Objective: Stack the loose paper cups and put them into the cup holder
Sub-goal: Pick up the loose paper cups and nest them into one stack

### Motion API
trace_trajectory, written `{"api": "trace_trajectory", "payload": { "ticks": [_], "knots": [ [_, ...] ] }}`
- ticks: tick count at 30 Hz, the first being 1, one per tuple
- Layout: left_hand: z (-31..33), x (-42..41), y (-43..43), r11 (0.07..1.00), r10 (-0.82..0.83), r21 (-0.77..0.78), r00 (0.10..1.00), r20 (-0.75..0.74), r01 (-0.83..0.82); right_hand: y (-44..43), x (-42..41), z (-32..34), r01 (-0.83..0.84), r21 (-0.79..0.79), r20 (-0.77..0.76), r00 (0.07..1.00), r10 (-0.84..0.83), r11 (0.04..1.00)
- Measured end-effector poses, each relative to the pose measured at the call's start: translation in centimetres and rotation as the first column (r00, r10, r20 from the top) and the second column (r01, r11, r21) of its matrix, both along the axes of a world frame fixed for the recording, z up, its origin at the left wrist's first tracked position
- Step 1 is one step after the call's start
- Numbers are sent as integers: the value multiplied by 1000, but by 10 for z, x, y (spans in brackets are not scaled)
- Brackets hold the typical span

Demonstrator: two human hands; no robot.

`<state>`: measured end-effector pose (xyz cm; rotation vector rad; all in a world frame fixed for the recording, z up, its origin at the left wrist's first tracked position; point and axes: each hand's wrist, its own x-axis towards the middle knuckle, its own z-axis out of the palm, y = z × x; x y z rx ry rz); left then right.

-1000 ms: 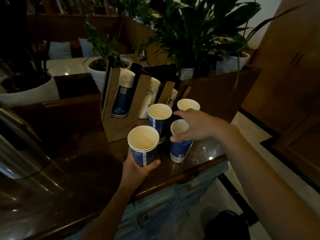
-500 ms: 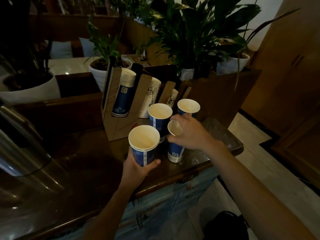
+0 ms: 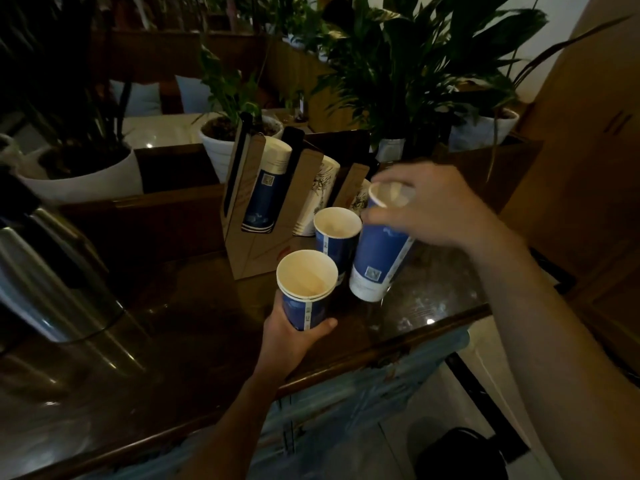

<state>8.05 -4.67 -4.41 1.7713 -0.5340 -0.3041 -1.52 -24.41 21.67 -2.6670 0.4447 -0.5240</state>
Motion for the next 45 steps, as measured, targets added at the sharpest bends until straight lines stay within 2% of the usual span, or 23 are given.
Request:
{"api": "trace_trajectory", "payload": {
  "ticks": [4,12,19,26,32,37,45],
  "knots": [
    [0,0,0,1000,-9,9,1000,-9,10,17,2,39,-64,-13,135,989,65,998],
    [5,-1,1,1000,-19,-9,1000,-23,19,51,31,57,-160,-93,135,976,171,983],
    [9,-1,4,999,-45,-14,999,-22,45,76,48,22,-203,-111,85,973,213,973],
    [9,-1,3,999,-40,-16,998,-42,40,87,57,-19,-135,-87,-9,991,135,987],
    [12,-2,3,999,-34,-32,999,-16,33,98,60,-48,-41,-102,8,999,42,994],
    [10,-1,4,998,-47,-38,999,8,47,104,59,-71,-36,-92,-42,999,32,995],
    [13,-2,5,995,-62,-77,997,-35,59,107,54,-98,-47,-108,-7,999,47,993]
  ]
}}
